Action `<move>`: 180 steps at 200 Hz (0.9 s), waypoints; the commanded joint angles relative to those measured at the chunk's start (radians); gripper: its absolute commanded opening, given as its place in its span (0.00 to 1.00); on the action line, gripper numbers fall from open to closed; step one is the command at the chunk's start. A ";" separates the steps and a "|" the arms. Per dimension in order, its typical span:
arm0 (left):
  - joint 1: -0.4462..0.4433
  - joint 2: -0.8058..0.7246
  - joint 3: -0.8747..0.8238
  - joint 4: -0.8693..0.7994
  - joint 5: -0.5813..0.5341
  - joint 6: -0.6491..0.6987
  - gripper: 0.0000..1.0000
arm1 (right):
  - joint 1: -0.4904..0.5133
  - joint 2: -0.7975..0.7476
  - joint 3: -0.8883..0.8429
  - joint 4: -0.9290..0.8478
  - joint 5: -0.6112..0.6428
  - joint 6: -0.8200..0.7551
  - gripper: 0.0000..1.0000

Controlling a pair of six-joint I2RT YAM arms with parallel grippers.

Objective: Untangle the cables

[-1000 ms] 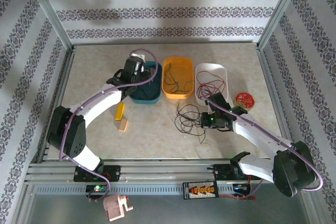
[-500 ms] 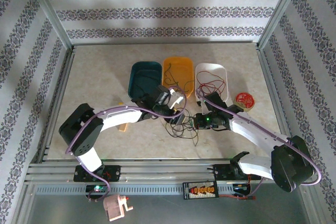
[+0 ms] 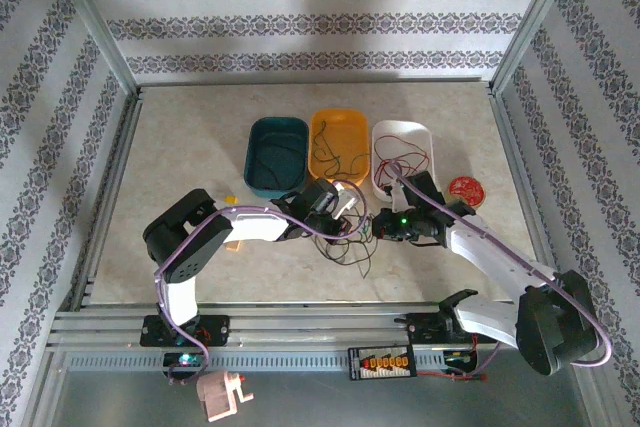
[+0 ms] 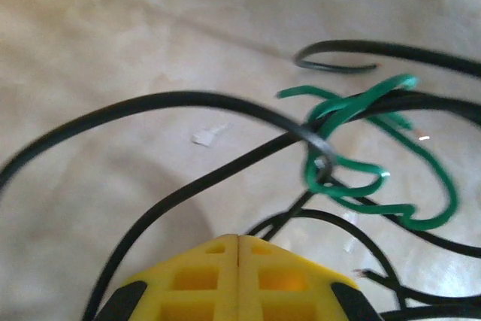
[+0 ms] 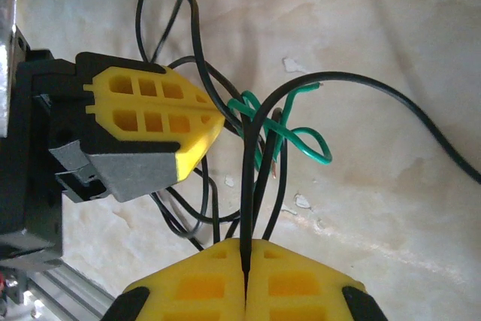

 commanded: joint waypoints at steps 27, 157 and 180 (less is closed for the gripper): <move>-0.006 -0.048 -0.097 0.060 -0.150 -0.093 0.00 | -0.102 -0.090 -0.049 -0.051 0.065 0.055 0.03; 0.035 -0.377 -0.276 0.047 -0.116 -0.067 0.00 | -0.168 0.000 -0.057 -0.118 0.120 0.049 0.00; -0.013 -0.364 -0.183 -0.014 -0.030 0.021 0.16 | -0.144 0.008 -0.058 -0.089 0.097 0.061 0.00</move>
